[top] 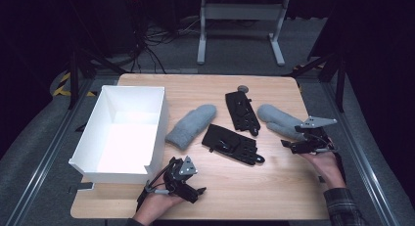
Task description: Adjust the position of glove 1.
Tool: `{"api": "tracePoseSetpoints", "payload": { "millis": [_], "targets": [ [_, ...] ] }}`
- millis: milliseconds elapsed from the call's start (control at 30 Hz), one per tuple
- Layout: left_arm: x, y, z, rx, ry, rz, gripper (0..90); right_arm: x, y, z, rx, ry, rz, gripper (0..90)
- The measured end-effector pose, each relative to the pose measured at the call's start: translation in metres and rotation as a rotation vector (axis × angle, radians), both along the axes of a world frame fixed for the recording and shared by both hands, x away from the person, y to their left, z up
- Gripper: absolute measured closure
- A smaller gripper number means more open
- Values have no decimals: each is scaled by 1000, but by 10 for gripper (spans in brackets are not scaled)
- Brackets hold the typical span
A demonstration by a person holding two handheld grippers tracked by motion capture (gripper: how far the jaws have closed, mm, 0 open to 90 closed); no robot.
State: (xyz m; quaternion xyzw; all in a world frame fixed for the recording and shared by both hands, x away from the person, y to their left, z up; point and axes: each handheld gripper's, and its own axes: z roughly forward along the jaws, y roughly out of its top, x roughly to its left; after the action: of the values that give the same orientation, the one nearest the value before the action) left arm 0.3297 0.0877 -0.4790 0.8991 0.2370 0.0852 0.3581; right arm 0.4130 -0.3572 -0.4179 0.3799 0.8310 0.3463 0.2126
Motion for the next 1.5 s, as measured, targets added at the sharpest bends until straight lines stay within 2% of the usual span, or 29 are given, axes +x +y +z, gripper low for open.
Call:
{"api": "tracePoseSetpoints", "payload": {
  "millis": [167, 467, 633, 767, 967, 1233, 1333, 1500],
  "targets": [
    [-1, 0, 0, -3, 2, 9, 0, 16, -2, 3, 28, -18, -11, 185],
    [-1, 0, 0, -2, 2, 9, 0, 41, -13, 3, 30, -16, -43, 211],
    [-1, 0, 0, -2, 2, 9, 0, 50, -19, -6, 26, 14, -41, 231],
    [-1, 0, 0, -3, 2, 9, 0, 55, -21, -13, 20, 34, -33, 283],
    [-1, 0, 0, -3, 2, 10, 0, 59, -21, -20, -8, 45, -30, 405],
    [-1, 0, 0, -2, 2, 9, 0, 57, -19, -22, -58, 34, -20, 757],
    [-1, 0, 0, -3, 2, 10, 0, 56, -20, -22, -55, 26, -30, 824],
    [-1, 0, 0, -3, 2, 9, 0, 51, -23, -15, -40, -1, -51, 863]
  ]
}}
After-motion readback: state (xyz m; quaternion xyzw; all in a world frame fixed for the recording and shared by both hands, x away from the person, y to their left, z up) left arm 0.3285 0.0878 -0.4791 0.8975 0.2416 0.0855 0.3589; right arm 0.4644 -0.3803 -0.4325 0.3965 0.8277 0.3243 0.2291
